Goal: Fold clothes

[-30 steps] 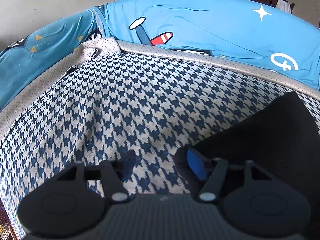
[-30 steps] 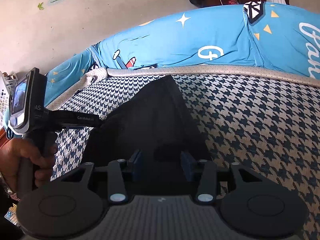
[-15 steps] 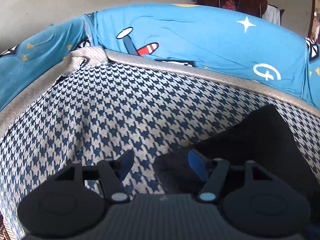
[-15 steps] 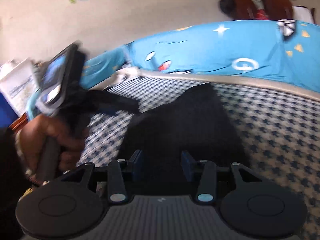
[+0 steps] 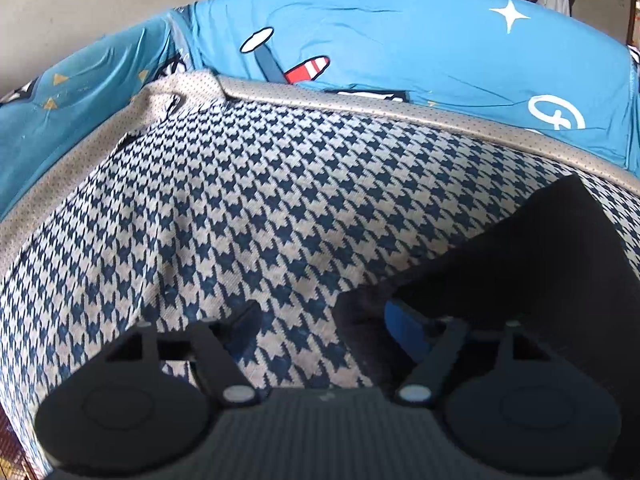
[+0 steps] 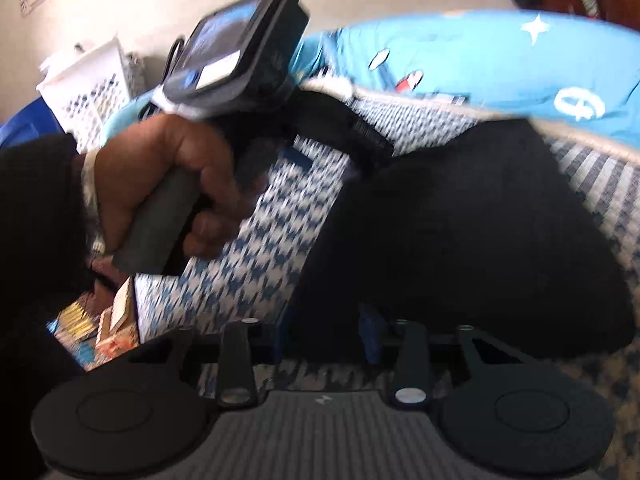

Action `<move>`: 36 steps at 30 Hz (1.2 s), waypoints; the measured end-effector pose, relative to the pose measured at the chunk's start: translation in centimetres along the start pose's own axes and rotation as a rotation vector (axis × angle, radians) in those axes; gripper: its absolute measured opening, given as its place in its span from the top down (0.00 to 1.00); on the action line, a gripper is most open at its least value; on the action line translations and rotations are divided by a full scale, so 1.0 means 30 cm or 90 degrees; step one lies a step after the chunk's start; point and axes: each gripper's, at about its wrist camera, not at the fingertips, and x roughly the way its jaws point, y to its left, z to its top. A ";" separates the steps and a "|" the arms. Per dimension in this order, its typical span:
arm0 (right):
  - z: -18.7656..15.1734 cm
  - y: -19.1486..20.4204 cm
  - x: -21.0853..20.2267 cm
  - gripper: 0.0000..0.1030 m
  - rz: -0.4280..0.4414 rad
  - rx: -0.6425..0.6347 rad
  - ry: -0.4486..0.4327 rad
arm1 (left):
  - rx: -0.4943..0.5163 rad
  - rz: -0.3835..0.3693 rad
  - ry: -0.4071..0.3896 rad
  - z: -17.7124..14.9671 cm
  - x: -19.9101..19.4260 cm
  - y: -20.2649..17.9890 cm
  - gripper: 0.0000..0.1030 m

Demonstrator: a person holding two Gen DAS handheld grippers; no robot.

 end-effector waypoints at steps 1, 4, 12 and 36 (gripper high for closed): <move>-0.004 0.007 0.001 0.64 0.004 -0.008 0.003 | -0.007 0.002 0.003 -0.001 0.004 0.006 0.25; -0.013 0.025 0.002 0.63 0.017 -0.028 0.013 | -0.025 0.010 0.010 0.000 0.011 0.021 0.20; 0.002 0.005 -0.020 0.64 0.031 0.002 0.017 | -0.061 -0.016 -0.033 0.037 -0.056 0.014 0.26; 0.098 -0.204 -0.162 0.64 -0.174 0.099 -0.070 | -0.008 -0.125 -0.078 0.089 -0.030 -0.249 0.24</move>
